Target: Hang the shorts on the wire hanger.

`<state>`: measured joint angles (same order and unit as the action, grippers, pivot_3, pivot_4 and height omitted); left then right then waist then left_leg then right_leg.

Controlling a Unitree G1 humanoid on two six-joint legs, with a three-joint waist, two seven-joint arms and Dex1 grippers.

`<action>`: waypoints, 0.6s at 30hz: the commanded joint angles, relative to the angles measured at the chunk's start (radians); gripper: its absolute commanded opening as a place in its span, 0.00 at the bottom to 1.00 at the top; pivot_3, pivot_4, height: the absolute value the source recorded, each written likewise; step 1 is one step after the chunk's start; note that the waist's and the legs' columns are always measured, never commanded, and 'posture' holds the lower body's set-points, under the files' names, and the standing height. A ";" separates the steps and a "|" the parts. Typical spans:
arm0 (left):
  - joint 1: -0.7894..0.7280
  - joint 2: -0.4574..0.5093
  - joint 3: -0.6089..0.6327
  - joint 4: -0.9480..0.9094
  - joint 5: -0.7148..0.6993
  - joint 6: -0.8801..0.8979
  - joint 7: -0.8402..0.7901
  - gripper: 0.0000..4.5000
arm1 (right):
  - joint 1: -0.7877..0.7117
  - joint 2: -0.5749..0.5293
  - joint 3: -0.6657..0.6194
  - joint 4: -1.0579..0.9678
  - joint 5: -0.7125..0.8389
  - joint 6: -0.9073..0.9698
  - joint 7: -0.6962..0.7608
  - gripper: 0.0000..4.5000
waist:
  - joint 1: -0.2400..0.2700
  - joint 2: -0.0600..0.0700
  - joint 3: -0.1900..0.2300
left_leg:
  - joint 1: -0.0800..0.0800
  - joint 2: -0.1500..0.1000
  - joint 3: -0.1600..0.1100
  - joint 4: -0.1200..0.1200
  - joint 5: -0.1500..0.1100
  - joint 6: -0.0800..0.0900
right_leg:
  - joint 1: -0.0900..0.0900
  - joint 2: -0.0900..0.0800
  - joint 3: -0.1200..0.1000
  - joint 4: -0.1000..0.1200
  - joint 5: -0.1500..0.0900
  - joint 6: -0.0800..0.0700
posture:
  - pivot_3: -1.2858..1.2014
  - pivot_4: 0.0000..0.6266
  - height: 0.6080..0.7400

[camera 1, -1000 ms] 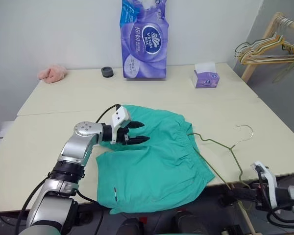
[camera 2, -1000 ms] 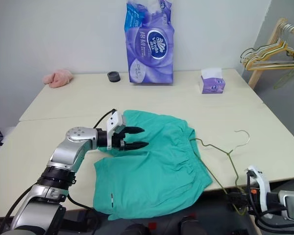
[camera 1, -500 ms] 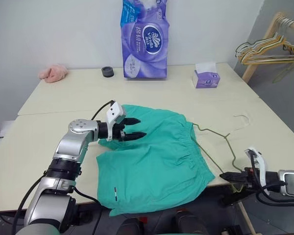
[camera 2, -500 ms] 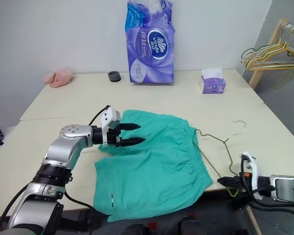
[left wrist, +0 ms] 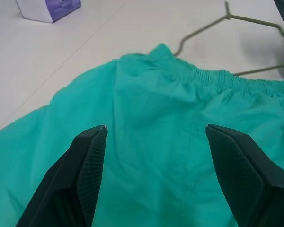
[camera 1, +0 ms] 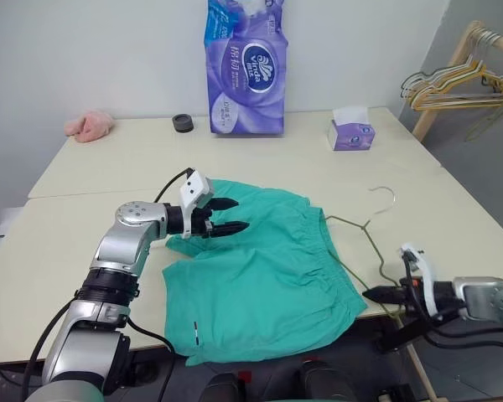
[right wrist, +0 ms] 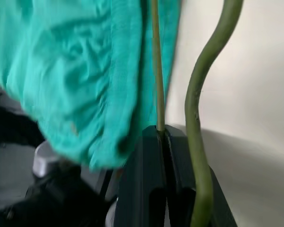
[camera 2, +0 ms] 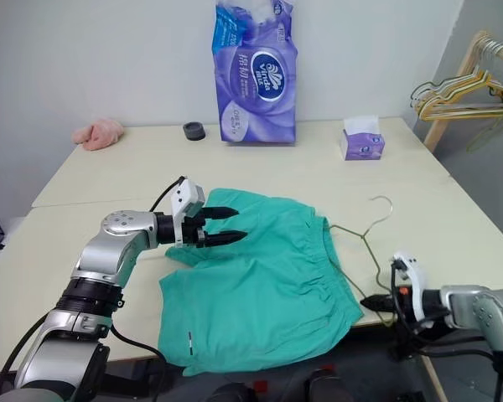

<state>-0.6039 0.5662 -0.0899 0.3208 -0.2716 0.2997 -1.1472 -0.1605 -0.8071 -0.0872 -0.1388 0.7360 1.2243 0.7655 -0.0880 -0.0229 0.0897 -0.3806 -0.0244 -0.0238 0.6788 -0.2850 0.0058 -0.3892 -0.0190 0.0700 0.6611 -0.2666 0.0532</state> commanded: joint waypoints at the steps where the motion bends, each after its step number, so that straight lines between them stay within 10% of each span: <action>1: -0.035 0.010 0.029 -0.014 -0.017 0.004 -0.005 0.78 | -0.042 -0.028 0.019 0.023 -0.032 -0.095 0.076 0.00 | 0.001 0.000 0.000 | 0.000 0.000 0.000 0.000 0.000 0.000 | 0.000 0.000 0.000 0.000 0.001 -0.002 | 0.47 0.10 1.00; 10: -0.048 0.003 0.033 -0.003 -0.018 0.017 -0.003 0.78 | -0.084 -0.028 0.076 -0.005 -0.045 -0.120 0.130 0.00 | 0.002 0.000 0.000 | -0.001 0.000 -0.002 -0.001 -0.001 0.001 | -0.001 -0.001 -0.002 0.000 0.003 -0.005 | 0.47 0.10 1.00; 18: -0.148 0.003 0.055 0.037 -0.051 0.071 -0.021 0.99 | -0.146 -0.081 0.063 -0.108 -0.084 -0.180 0.126 0.00 | 0.002 0.000 0.000 | -0.001 0.000 -0.002 0.000 -0.001 0.001 | -0.001 -0.001 -0.002 0.000 0.003 -0.005 | 0.46 0.10 1.00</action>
<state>-0.7044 0.5626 -0.0671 0.3590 -0.3041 0.3801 -1.1570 -0.2794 -0.8621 0.0006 -0.1864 0.6618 1.0762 0.8844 -0.0862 -0.0229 0.0899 -0.3817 -0.0246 -0.0258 0.6785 -0.2863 0.0064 -0.3899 -0.0199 0.0677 0.6613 -0.2637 0.0484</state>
